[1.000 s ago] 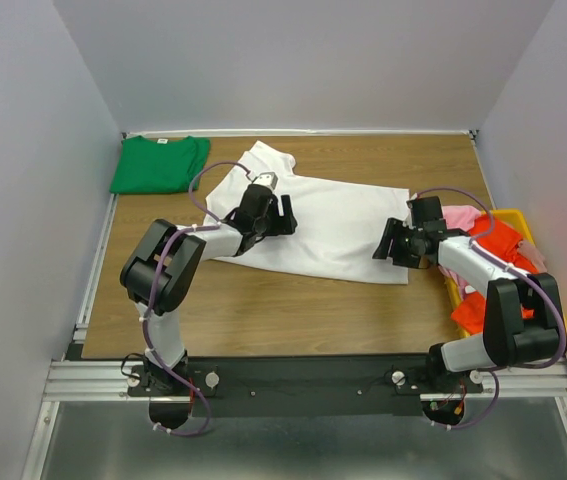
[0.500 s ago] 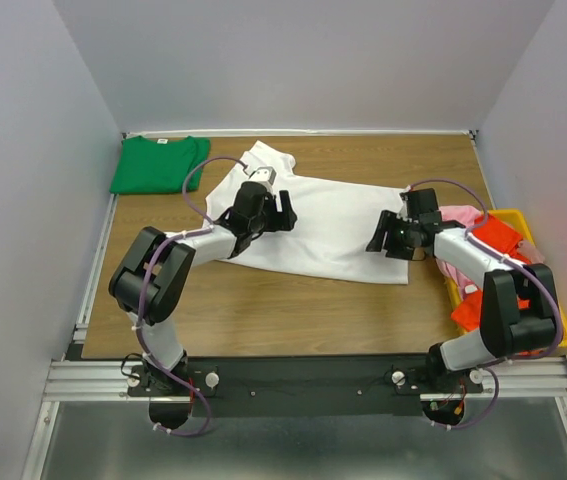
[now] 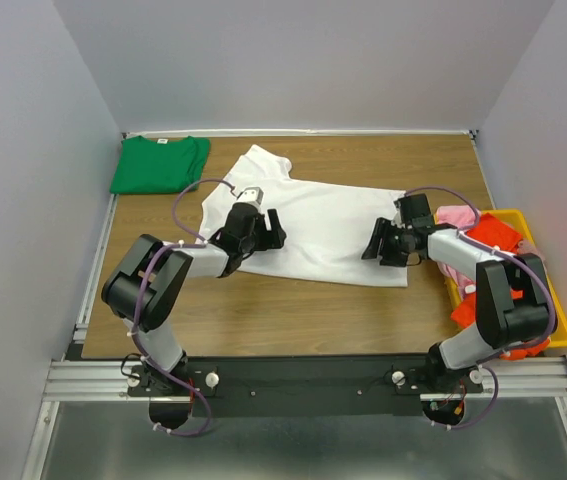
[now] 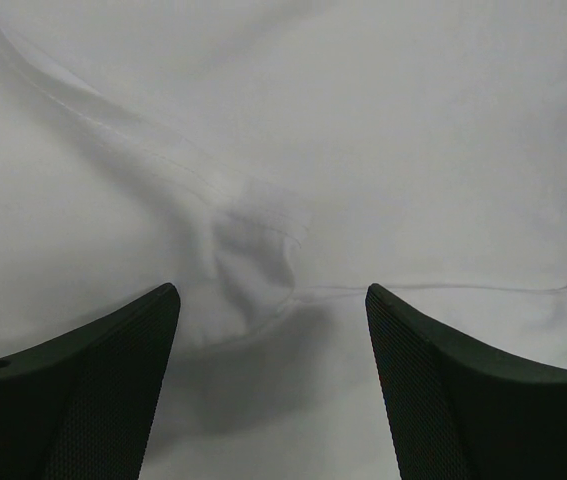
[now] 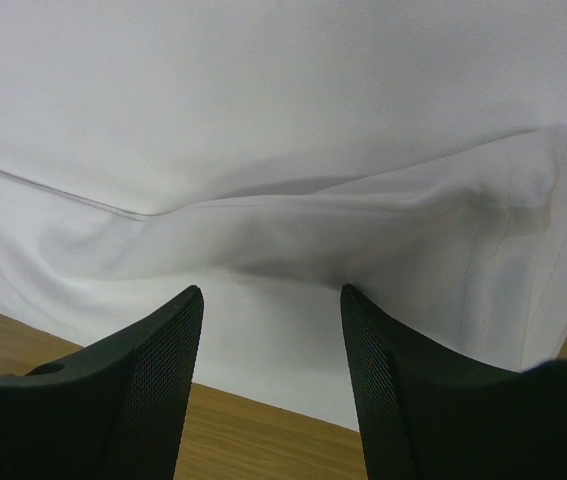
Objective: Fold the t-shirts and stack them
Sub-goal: Fold the tshirt
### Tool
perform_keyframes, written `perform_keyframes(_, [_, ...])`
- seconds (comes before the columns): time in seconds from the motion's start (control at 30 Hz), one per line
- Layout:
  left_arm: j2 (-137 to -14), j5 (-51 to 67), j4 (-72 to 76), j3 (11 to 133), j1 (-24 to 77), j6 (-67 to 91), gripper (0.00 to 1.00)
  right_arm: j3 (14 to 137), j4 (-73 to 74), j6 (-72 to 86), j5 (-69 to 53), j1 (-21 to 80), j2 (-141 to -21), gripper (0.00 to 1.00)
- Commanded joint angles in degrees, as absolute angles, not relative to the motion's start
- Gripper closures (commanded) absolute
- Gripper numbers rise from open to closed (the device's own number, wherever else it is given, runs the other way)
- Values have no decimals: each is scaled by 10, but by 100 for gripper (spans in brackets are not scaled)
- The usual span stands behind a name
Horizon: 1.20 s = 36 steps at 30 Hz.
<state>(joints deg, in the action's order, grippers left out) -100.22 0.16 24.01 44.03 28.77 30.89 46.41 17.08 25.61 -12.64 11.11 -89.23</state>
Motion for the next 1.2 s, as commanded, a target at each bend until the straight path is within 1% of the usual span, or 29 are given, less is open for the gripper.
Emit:
perform_keyframes(0.0, [-979,-45,200,374,287,346,16,426,197,281,-104,113,-867,36])
perform_keyframes(0.1, [-956,-48,200,342,299,360,16,410,212,295,-98,114,-847,35])
perform_keyframes(0.37, [-881,-65,171,276,354,438,16,367,268,332,-97,115,-736,35])
perform_keyframes(0.6, [-774,-105,98,252,380,468,16,395,301,318,-105,114,-697,35])
perform_keyframes(0.73, [-729,-135,78,279,380,450,15,445,301,289,-102,114,-719,34])
perform_keyframes(0.8, [-734,-148,78,303,380,432,13,477,294,273,-97,115,-751,34])
perform_keyframes(0.97, [-796,-150,91,358,374,394,11,515,246,258,-114,115,-816,34])
perform_keyframes(1.17, [-864,-134,134,368,360,381,11,516,204,253,-121,115,-900,34])
